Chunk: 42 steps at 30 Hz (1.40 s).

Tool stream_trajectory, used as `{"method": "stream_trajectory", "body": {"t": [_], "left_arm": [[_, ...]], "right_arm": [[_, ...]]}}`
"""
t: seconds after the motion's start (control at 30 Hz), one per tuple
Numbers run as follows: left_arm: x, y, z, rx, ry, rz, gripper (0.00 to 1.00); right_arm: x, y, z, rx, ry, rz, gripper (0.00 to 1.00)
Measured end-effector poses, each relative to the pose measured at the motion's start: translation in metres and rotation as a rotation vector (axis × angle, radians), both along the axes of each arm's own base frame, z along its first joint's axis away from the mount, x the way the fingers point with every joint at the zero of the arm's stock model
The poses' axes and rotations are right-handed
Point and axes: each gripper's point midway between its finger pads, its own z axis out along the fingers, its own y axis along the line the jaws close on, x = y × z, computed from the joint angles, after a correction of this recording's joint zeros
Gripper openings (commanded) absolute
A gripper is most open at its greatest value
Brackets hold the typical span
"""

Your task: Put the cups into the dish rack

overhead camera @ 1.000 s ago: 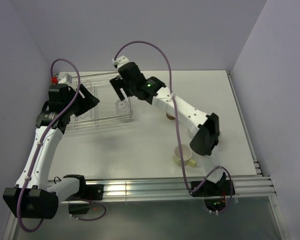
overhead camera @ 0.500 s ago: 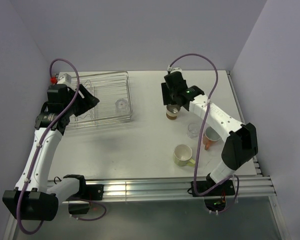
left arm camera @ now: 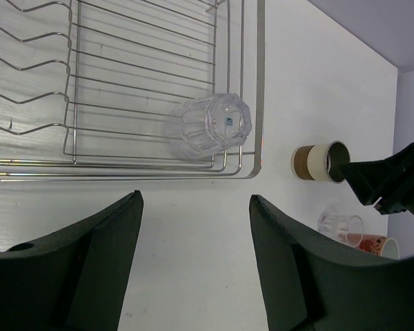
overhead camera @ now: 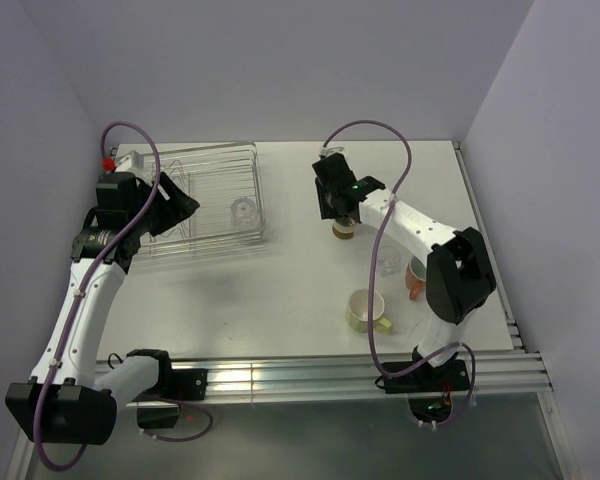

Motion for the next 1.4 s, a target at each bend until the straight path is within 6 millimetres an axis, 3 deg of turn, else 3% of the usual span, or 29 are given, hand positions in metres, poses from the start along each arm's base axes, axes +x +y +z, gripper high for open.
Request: {"method": "stream_trajectory", "body": {"t": [0.33, 0.7, 0.97, 1.1, 1.23, 1.4], "left_arm": [[0.0, 0.0, 0.001, 0.0, -0.006, 0.0, 0.69], [-0.002, 0.0, -0.006, 0.001, 0.008, 0.001, 0.69], [-0.002, 0.0, -0.007, 0.001, 0.011, 0.001, 0.69], [-0.002, 0.0, -0.008, 0.001, 0.013, 0.001, 0.69], [-0.002, 0.0, -0.011, 0.001, 0.018, 0.001, 0.69], [-0.002, -0.001, -0.01, -0.002, 0.015, -0.004, 0.75]], "right_arm": [[0.002, 0.001, -0.042, -0.038, 0.084, -0.015, 0.4], [0.012, 0.001, -0.052, -0.045, 0.101, -0.031, 0.36], [0.017, -0.009, -0.069, -0.06, 0.137, -0.055, 0.34], [0.019, -0.014, -0.071, -0.056, 0.142, -0.066, 0.22], [0.019, -0.016, -0.071, -0.055, 0.144, -0.072, 0.0], [0.02, -0.016, -0.067, -0.055, 0.145, -0.073, 0.0]]}}
